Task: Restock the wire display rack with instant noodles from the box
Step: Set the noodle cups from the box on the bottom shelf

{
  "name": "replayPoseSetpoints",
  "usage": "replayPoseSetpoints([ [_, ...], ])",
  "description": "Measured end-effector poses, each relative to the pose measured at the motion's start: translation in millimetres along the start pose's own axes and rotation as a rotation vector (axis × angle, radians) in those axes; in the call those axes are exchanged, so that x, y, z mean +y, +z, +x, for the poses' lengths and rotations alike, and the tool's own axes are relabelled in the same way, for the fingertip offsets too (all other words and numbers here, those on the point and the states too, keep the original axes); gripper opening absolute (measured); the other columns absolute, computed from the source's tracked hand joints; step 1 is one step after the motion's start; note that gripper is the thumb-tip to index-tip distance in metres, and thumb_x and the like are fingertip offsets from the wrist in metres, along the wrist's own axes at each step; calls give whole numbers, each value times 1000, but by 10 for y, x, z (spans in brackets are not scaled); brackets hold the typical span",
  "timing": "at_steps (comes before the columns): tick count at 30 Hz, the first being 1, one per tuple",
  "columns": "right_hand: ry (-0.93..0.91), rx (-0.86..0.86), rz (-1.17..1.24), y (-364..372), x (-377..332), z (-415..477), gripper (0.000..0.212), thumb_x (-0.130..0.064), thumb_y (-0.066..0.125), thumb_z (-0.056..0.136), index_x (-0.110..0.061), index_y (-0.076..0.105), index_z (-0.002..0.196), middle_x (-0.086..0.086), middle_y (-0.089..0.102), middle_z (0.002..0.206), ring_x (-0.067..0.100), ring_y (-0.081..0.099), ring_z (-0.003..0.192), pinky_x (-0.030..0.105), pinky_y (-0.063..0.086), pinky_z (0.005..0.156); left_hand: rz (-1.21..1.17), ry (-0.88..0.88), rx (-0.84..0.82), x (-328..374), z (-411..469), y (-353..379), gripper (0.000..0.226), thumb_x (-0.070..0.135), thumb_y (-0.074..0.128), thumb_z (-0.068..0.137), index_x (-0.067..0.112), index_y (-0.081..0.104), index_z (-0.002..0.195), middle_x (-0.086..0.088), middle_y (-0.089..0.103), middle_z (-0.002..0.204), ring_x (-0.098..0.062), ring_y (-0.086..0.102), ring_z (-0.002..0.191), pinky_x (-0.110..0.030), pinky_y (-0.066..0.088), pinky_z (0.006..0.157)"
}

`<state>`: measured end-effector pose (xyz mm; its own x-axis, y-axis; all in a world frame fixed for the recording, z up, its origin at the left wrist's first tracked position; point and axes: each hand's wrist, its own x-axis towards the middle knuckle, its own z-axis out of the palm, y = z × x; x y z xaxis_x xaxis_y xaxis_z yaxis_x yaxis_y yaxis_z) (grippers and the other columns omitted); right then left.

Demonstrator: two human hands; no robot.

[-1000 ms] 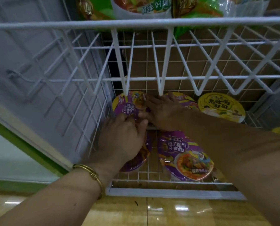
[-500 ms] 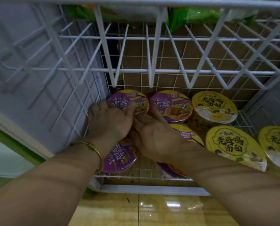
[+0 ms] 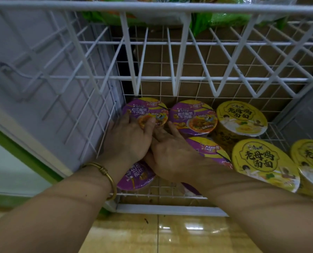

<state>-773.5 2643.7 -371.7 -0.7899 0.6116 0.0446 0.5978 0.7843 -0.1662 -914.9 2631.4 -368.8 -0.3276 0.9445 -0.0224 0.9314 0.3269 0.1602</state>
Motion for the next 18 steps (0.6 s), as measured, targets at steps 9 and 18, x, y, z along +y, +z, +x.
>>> replayPoseSetpoints([
  [9, 93, -31, -41, -50, 115, -65, 104, -75, -6, 78, -12, 14, 159, 12, 16, 165, 26, 13, 152, 44, -1, 122, -51, 38, 52, -13, -87, 18, 101, 70, -4, 79, 4, 49, 136, -19, 40, 150, -32, 31, 142, -49, 24, 117],
  [18, 108, -48, -68, -83, 106, -146, 103, -72, -6, 76, -15, 19, 158, 9, 15, 166, 25, 14, 152, 44, -3, 121, -100, 135, 52, -115, -420, -200, 62, 55, 25, 99, 9, 51, 133, -9, 50, 136, -26, 45, 128, -41, 37, 109],
])
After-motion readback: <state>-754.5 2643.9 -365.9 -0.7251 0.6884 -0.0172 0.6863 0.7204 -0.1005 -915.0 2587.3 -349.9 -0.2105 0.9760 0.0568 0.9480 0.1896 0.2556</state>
